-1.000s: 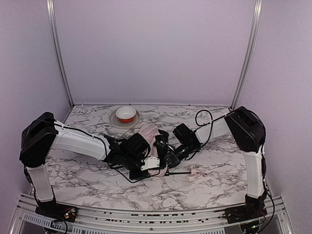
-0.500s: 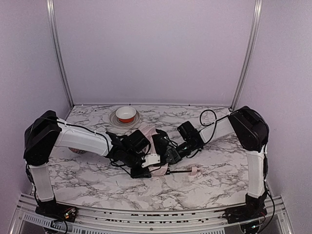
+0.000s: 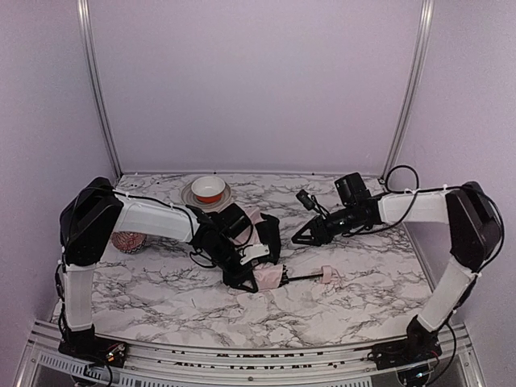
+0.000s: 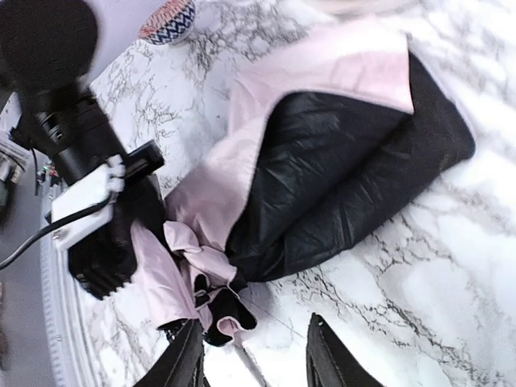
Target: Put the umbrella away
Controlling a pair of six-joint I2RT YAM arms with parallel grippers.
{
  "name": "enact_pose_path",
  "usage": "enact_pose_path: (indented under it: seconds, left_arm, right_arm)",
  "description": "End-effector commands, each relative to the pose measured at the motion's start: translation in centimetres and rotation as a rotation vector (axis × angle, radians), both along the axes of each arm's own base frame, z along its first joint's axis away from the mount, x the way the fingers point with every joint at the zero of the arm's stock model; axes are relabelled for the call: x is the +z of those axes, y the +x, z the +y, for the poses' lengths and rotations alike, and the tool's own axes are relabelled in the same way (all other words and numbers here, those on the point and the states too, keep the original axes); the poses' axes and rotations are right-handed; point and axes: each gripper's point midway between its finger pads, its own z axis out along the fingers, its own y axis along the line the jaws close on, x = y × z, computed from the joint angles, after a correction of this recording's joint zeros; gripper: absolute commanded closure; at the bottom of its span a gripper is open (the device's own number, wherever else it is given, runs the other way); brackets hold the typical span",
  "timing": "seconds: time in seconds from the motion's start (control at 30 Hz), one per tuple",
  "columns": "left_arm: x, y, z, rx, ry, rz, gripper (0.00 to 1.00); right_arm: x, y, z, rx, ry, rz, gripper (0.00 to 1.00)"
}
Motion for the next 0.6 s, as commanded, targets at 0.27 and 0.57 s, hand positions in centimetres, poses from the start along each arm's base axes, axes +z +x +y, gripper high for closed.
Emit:
enact_pose_path:
  seconds: [0.27, 0.57]
  left_arm:
    - [-5.4, -6.7, 5.9, 0.028, 0.29, 0.469, 1.0]
    - [-5.7, -6.5, 5.9, 0.046, 0.315, 0.51, 1.0]
  right_arm:
    - [3.0, -9.9, 5.5, 0.332, -0.26, -1.113, 0.37]
    - [-2.0, -9.2, 6.9, 0.455, -0.479, -1.156, 0.29]
